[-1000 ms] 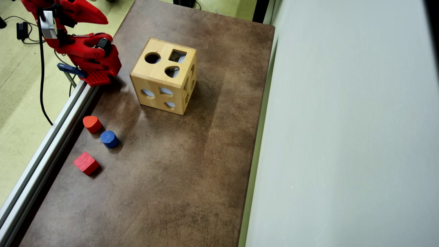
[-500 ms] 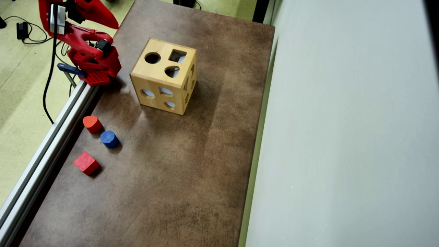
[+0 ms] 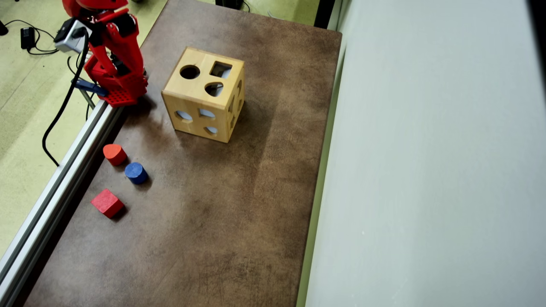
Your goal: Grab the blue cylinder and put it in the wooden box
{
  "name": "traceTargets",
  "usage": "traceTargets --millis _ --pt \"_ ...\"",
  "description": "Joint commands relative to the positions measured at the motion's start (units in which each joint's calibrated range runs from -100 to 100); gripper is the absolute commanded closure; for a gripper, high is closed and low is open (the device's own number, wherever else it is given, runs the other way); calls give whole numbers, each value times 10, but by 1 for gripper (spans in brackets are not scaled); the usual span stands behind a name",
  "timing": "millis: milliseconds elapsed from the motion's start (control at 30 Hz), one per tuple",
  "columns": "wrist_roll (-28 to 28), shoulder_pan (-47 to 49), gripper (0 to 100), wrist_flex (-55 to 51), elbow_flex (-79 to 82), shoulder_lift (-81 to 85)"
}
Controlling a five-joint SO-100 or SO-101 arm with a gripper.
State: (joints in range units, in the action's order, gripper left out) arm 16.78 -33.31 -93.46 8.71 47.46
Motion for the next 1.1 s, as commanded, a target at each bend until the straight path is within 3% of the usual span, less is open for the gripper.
traceTargets --millis 0,133,333,867,1067 --pt "12 -41 78 4 -12 -32" --pt "28 -80 72 4 -12 -112" --pt "62 -113 72 4 -15 -244" --pt "63 -133 71 14 -24 -417" --pt "63 -136 64 106 -23 -419"
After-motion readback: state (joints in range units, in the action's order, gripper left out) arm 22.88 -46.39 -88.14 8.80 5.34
